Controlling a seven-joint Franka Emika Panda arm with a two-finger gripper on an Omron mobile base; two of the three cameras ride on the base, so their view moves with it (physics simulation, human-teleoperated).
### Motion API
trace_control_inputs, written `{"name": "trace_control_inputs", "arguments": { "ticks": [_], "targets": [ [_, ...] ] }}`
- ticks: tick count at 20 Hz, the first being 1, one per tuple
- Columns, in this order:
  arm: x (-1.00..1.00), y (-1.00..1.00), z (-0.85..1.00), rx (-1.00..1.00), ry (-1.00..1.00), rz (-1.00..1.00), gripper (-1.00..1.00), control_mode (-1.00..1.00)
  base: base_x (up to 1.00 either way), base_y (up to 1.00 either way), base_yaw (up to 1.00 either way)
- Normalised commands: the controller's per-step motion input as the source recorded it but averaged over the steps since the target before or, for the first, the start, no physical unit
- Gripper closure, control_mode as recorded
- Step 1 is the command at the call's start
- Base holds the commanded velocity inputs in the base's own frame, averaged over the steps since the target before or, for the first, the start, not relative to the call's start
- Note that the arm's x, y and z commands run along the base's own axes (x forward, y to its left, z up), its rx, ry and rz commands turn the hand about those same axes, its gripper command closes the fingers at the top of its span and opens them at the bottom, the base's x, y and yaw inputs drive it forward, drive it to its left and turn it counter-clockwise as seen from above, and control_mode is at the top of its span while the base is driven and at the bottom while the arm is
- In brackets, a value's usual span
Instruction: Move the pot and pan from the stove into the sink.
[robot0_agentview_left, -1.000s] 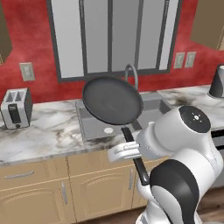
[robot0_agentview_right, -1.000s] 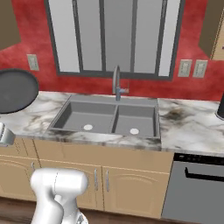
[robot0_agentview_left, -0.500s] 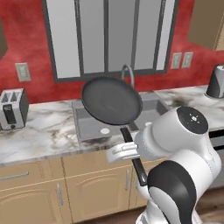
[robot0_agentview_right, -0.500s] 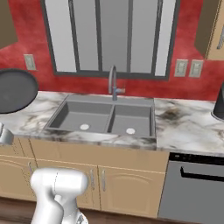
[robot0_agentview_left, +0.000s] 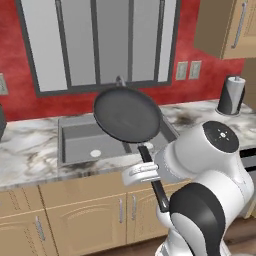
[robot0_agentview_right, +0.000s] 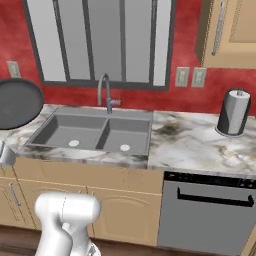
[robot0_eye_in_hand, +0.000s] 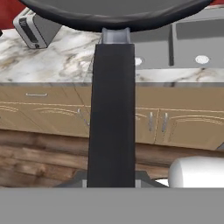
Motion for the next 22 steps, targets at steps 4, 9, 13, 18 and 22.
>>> {"name": "trace_control_inputs", "arguments": {
  "ticks": [4,9,13,18,22],
  "targets": [
    [0.0,0.0,0.0,0.0,0.0,0.0,1.0,1.0,0.0,-0.59,0.0],
    [0.0,0.0,0.0,0.0,0.0,0.0,1.0,1.0,0.0,-0.52,0.0],
    [0.0,0.0,0.0,0.0,0.0,0.0,1.0,1.0,-0.02,-0.49,0.0],
    [0.0,0.0,0.0,0.0,0.0,0.0,1.0,1.0,0.0,-0.14,0.0],
    [0.0,0.0,0.0,0.0,0.0,0.0,1.0,1.0,0.09,-0.05,0.0]
  ]
}}
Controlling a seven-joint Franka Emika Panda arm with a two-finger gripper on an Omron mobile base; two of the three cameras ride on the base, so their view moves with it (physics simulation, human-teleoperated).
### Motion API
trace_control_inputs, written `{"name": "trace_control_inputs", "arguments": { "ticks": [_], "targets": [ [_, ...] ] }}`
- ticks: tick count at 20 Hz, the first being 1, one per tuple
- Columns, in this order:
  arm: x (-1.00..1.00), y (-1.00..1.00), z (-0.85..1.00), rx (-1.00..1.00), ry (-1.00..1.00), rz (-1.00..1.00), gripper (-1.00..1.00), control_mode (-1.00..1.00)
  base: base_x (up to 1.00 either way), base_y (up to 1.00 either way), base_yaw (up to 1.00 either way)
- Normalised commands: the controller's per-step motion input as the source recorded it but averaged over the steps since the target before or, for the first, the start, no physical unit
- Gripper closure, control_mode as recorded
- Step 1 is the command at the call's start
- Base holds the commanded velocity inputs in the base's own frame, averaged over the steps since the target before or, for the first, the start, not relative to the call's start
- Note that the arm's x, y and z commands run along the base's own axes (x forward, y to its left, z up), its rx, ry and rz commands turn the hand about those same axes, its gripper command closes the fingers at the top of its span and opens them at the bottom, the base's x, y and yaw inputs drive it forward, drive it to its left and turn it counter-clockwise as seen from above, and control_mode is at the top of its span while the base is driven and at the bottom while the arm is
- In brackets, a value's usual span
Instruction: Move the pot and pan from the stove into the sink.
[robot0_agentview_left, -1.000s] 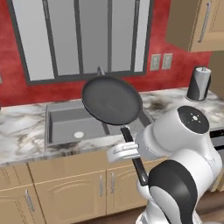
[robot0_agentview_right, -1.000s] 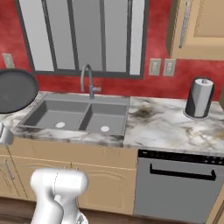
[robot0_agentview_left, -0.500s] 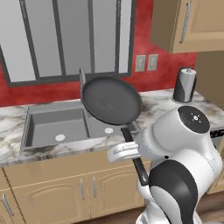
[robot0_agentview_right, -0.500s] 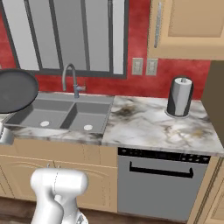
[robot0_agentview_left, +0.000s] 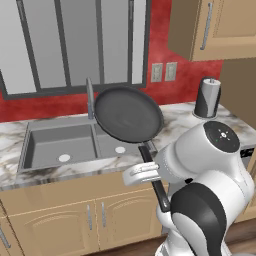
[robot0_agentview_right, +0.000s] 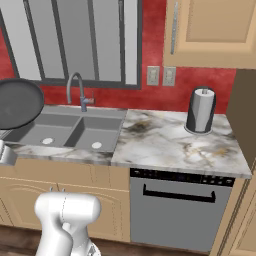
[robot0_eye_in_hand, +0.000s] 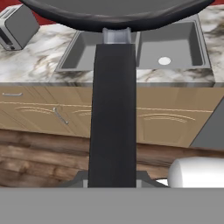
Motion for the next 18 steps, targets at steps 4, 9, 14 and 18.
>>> {"name": "trace_control_inputs", "arguments": {
  "ticks": [4,9,14,18],
  "targets": [
    [0.0,0.0,0.0,0.0,0.0,0.0,1.0,1.0,0.25,-0.23,0.0],
    [0.0,0.0,0.0,0.0,0.0,0.0,1.0,1.0,0.26,-0.16,0.0],
    [0.0,0.0,0.0,0.0,0.0,0.0,1.0,1.0,0.4,-0.2,0.0],
    [0.0,0.0,0.0,0.0,0.0,0.0,1.0,1.0,0.07,-0.02,0.0]
  ]
}}
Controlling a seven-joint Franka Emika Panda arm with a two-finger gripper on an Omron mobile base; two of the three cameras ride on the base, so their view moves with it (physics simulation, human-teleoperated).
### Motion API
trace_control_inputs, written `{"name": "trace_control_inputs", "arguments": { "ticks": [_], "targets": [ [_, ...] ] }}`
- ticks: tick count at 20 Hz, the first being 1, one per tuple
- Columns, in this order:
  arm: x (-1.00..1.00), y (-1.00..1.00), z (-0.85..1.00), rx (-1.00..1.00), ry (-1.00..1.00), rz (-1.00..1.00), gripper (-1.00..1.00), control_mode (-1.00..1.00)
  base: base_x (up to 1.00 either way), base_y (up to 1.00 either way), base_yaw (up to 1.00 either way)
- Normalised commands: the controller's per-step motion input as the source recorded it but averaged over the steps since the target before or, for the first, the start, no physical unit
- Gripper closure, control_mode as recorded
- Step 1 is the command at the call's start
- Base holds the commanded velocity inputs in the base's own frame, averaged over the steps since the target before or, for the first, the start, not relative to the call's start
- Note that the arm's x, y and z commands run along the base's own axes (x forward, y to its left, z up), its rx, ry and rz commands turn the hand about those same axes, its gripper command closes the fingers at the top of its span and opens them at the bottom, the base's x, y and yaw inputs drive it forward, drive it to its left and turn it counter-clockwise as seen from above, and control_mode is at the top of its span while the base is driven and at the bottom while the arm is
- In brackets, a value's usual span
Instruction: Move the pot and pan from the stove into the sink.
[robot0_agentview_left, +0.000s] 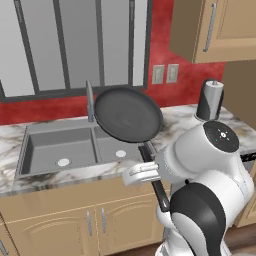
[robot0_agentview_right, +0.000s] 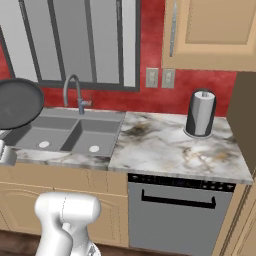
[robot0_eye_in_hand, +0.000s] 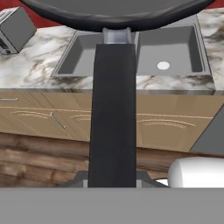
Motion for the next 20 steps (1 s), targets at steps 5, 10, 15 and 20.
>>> {"name": "trace_control_inputs", "arguments": {
  "ticks": [5,10,15,20],
  "targets": [
    [0.0,0.0,0.0,0.0,0.0,0.0,1.0,1.0,0.0,0.0,0.0],
    [0.07,-0.02,0.0,0.0,0.0,0.0,1.0,-1.0,0.0,0.0,0.0],
    [0.51,-0.18,-0.07,0.0,0.0,0.0,1.0,-1.0,0.0,0.0,0.0],
    [0.53,-0.31,-0.06,0.01,0.0,0.0,1.0,-1.0,0.0,0.0,0.0]
  ]
}}
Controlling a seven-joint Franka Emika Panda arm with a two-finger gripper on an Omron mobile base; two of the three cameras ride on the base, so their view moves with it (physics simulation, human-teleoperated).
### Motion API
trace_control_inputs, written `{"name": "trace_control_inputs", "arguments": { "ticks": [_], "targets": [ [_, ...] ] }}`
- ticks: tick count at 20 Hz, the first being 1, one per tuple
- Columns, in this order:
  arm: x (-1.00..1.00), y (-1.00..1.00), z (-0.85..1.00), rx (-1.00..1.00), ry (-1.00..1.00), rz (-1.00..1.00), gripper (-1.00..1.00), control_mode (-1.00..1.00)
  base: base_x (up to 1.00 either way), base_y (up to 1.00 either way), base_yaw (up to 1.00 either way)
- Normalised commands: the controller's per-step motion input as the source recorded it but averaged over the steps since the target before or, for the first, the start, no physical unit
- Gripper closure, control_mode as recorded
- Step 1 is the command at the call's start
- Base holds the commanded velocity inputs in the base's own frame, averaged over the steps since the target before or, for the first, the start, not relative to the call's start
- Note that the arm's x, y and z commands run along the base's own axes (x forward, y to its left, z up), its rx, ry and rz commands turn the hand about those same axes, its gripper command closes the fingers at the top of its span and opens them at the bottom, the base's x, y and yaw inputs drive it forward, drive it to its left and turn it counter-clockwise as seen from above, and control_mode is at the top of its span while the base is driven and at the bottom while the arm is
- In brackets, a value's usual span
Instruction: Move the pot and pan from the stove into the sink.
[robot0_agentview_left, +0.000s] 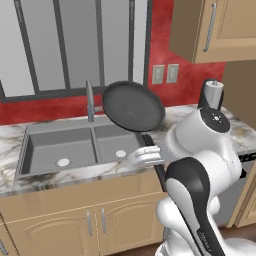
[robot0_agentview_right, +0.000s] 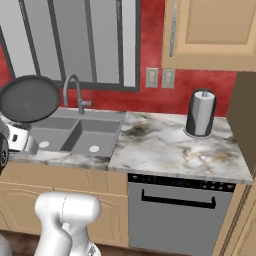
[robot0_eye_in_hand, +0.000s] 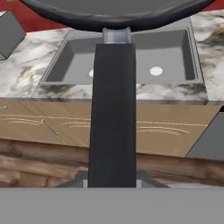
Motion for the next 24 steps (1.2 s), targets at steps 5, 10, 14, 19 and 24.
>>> {"name": "trace_control_inputs", "arguments": {
  "ticks": [5,10,14,19,24],
  "targets": [
    [0.5,-0.24,-0.04,0.0,0.0,0.0,1.0,-1.0,0.0,0.0,0.0],
    [0.49,-0.15,-0.09,0.0,0.0,0.0,1.0,-1.0,0.0,0.0,0.0],
    [0.65,-0.14,-0.12,0.0,0.0,0.0,1.0,-1.0,0.0,0.0,0.0],
    [0.56,-0.06,-0.18,0.0,0.0,0.0,1.0,-1.0,0.0,0.0,0.0],
    [0.05,0.01,-0.06,0.0,0.0,0.0,1.0,-1.0,0.0,0.0,0.0]
  ]
}}
